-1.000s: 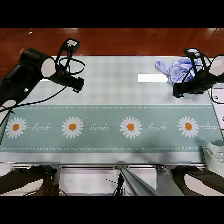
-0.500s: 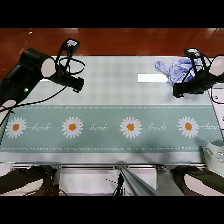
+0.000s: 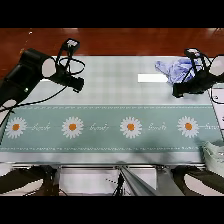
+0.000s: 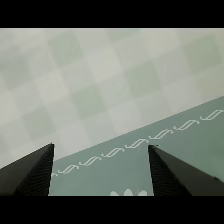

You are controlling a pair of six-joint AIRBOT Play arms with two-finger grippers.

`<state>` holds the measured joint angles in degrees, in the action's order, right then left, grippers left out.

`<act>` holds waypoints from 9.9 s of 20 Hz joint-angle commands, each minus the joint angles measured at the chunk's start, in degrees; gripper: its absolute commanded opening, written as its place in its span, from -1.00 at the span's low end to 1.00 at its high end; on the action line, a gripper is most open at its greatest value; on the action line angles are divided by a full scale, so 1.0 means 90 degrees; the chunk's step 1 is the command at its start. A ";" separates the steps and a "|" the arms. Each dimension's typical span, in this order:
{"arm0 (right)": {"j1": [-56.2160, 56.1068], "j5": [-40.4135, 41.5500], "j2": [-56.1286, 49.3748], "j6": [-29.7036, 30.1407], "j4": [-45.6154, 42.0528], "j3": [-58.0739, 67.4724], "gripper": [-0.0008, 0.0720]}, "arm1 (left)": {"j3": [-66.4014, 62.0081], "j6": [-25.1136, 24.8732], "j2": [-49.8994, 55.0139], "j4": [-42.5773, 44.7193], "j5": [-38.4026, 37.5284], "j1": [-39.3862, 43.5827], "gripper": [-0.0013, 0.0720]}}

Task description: Fold the shirts.

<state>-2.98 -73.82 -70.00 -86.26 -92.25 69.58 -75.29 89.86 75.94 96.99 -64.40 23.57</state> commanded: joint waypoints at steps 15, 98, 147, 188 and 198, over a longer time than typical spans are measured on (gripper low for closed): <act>0.0971 0.4806 -0.0430 -0.3723 -0.3194 0.0005 0.59 | -0.0005 0.0000 -0.0299 -0.2023 -0.0843 0.0005 0.88; 0.1353 0.0172 0.1756 0.1178 0.4578 -0.2739 0.30 | 0.1804 -0.3592 0.2370 -0.7312 0.0245 -0.1236 0.72; -0.3245 0.0231 0.4269 -0.1809 -0.3259 -0.0357 -0.87 | -0.3570 -0.1957 -0.1528 -0.5136 -0.1919 -0.2450 -0.90; -0.3245 0.0158 0.0092 -0.0556 -0.0471 -0.1073 -0.87 | 0.1603 -0.1047 -0.0070 -0.4422 -0.0787 -0.3334 0.88; -0.3245 0.0707 0.0085 -0.0867 -0.0454 -0.1073 -0.87 | 0.4056 -0.1982 -0.0325 -0.6555 -0.0704 -0.2633 0.87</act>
<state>-32.21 -68.75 -69.30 -93.12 -96.23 59.94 -43.07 75.26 73.28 47.07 -74.41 -4.93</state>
